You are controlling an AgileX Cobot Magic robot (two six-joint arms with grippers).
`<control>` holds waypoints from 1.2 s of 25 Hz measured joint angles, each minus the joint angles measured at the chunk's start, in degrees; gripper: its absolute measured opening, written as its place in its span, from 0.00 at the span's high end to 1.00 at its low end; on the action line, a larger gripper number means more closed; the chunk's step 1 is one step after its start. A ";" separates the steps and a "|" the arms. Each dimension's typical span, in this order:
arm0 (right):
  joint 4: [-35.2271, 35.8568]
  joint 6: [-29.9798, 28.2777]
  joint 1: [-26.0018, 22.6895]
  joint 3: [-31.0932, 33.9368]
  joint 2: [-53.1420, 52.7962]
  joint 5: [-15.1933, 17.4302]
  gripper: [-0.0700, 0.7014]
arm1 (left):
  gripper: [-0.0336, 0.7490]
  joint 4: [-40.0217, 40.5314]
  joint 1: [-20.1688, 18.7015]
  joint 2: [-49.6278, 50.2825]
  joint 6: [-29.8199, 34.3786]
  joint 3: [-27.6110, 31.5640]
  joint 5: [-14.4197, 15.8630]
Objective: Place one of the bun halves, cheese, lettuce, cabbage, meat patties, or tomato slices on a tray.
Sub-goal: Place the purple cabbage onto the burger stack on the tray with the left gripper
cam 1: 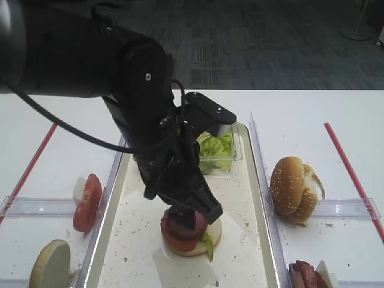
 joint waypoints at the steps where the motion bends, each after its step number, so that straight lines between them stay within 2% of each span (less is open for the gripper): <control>1: 0.00 -0.40 0.00 0.00 0.00 0.00 0.01 | 0.97 -0.09 0.00 0.71 0.00 0.00 -0.40; 14: 0.00 -0.40 0.00 0.00 0.00 0.00 0.01 | 0.96 -0.95 0.00 5.09 -0.85 0.00 -2.09; 17: 0.00 -0.40 0.00 0.00 0.00 0.00 0.01 | 0.93 -0.95 0.00 5.09 -1.08 0.00 -2.11; 19: 0.00 -0.40 0.00 0.00 0.00 0.00 0.01 | 0.82 -0.95 0.00 5.09 -1.64 0.00 -1.98; 23: 0.00 -0.40 0.00 0.00 0.00 0.00 0.01 | 0.54 -0.95 0.00 5.09 -2.54 0.00 -1.28; 25: 0.00 -0.40 0.00 0.00 0.00 0.00 0.01 | 0.44 -0.95 0.00 5.09 -2.62 0.00 -1.28; 27: 0.00 -0.40 0.00 0.00 0.00 0.00 0.01 | 0.36 -0.95 0.00 5.09 -2.77 0.00 -1.28; 30: 0.00 -0.40 0.00 0.00 0.00 0.00 0.01 | 0.32 -0.95 0.00 4.46 -2.90 0.00 -1.28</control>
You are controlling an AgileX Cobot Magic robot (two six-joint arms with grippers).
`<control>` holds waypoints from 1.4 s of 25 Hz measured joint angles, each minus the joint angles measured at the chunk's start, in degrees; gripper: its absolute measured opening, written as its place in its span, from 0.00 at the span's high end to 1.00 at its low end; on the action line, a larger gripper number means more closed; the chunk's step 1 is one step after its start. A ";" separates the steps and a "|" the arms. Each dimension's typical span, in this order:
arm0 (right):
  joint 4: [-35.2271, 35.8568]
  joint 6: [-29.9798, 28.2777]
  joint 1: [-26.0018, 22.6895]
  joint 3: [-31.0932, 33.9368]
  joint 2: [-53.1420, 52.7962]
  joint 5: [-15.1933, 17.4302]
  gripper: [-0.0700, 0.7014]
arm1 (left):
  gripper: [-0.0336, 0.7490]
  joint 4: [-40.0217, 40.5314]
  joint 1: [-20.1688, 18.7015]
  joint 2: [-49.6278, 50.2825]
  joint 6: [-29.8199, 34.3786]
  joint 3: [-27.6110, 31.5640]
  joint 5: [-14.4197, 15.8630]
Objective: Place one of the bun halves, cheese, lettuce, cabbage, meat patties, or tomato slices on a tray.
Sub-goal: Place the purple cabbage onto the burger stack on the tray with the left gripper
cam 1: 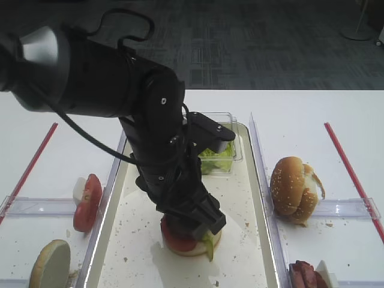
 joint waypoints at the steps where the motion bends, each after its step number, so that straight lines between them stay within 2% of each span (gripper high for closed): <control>1: 0.00 0.00 0.00 0.00 0.00 0.00 0.01 | 0.31 0.00 0.00 -0.71 0.00 0.00 0.00; 25: 0.00 0.00 0.00 0.00 0.00 0.00 0.01 | 0.30 0.00 0.56 -3.40 -0.13 0.00 0.72; 29: 0.00 0.00 0.00 0.00 0.00 0.00 0.01 | 0.30 0.00 4.14 -5.38 -0.51 -0.10 0.76; 35: 0.00 0.00 0.00 0.00 0.00 0.00 0.01 | 0.30 2.32 13.78 -6.08 -0.61 -0.29 3.14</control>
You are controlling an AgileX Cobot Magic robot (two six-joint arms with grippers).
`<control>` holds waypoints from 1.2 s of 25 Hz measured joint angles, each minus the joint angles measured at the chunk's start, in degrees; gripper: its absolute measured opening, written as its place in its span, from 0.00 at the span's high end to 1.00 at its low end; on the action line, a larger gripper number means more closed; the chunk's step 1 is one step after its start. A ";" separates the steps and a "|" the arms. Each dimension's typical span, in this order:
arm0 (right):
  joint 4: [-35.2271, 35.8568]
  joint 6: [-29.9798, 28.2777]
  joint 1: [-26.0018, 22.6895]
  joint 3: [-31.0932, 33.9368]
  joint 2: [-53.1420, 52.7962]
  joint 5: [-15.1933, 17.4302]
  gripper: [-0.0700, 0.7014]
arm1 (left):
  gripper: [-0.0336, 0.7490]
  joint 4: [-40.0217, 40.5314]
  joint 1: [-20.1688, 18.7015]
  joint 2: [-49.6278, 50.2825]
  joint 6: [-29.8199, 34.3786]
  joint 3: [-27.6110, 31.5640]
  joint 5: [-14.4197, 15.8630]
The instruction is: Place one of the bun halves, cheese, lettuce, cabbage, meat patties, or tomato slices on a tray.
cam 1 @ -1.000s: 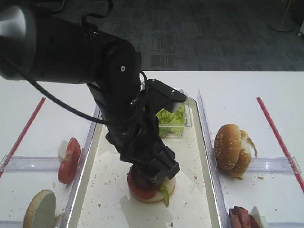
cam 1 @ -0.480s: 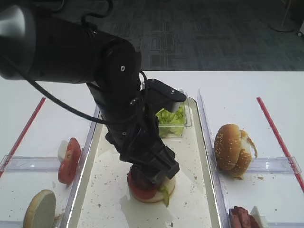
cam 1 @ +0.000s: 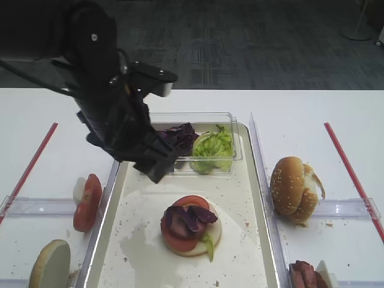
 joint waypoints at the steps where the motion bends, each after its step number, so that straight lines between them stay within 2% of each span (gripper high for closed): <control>1: 0.00 0.00 0.00 0.00 0.00 0.00 0.01 | 0.30 0.87 1.64 -0.12 0.00 0.00 0.43; 10: 0.00 0.00 0.00 0.00 0.00 0.00 0.01 | 0.30 3.57 20.62 -1.15 -0.55 -0.04 2.93; 14: 0.00 0.00 0.00 0.00 0.00 0.00 0.01 | 0.30 3.59 26.25 -1.15 -0.15 -0.04 3.56; 18: 0.00 0.40 0.00 0.00 0.00 0.00 0.01 | 0.30 3.98 28.70 -1.15 -0.15 -0.04 3.68; 30: 0.00 0.00 0.00 0.00 0.00 0.00 0.01 | 0.30 5.16 32.39 -1.15 -0.55 -0.04 4.57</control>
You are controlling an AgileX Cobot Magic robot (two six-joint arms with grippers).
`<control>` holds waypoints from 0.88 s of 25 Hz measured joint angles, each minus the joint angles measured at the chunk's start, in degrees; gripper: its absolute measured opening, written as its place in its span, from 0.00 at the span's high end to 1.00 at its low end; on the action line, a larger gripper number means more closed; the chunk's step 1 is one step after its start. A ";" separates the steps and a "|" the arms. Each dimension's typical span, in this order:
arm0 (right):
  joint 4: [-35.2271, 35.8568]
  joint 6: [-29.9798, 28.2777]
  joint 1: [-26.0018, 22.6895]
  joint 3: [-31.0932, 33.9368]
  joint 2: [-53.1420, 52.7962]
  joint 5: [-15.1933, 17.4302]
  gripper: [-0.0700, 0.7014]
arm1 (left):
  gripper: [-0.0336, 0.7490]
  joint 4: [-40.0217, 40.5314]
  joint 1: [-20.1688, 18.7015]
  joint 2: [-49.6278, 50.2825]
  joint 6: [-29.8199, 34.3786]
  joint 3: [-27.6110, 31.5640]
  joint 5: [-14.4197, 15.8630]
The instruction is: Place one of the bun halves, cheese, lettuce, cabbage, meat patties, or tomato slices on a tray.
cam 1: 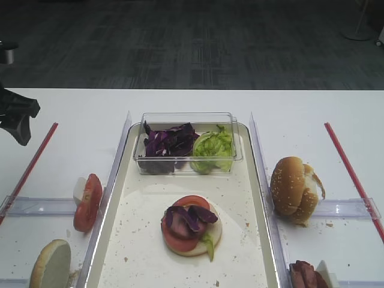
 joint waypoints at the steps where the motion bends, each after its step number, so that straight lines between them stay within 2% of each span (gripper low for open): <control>1: 0.00 0.00 0.00 0.00 0.00 0.00 0.01 | 0.30 0.00 0.00 0.00 0.00 0.00 -0.01; 5: 0.00 0.00 0.00 0.00 0.00 0.00 0.01 | 0.30 0.00 0.00 -0.14 0.00 0.31 0.23; 8: 0.00 0.00 0.00 0.00 0.00 0.00 0.01 | 0.30 0.00 0.00 -1.43 0.00 3.37 -0.09; 14: 0.00 0.00 0.00 0.00 0.00 0.00 0.01 | 0.30 0.09 0.00 -7.61 -0.35 13.38 -1.43; 22: 0.00 0.00 0.00 0.00 0.00 0.00 0.01 | 0.30 0.92 0.03 -22.02 -4.05 27.00 -1.66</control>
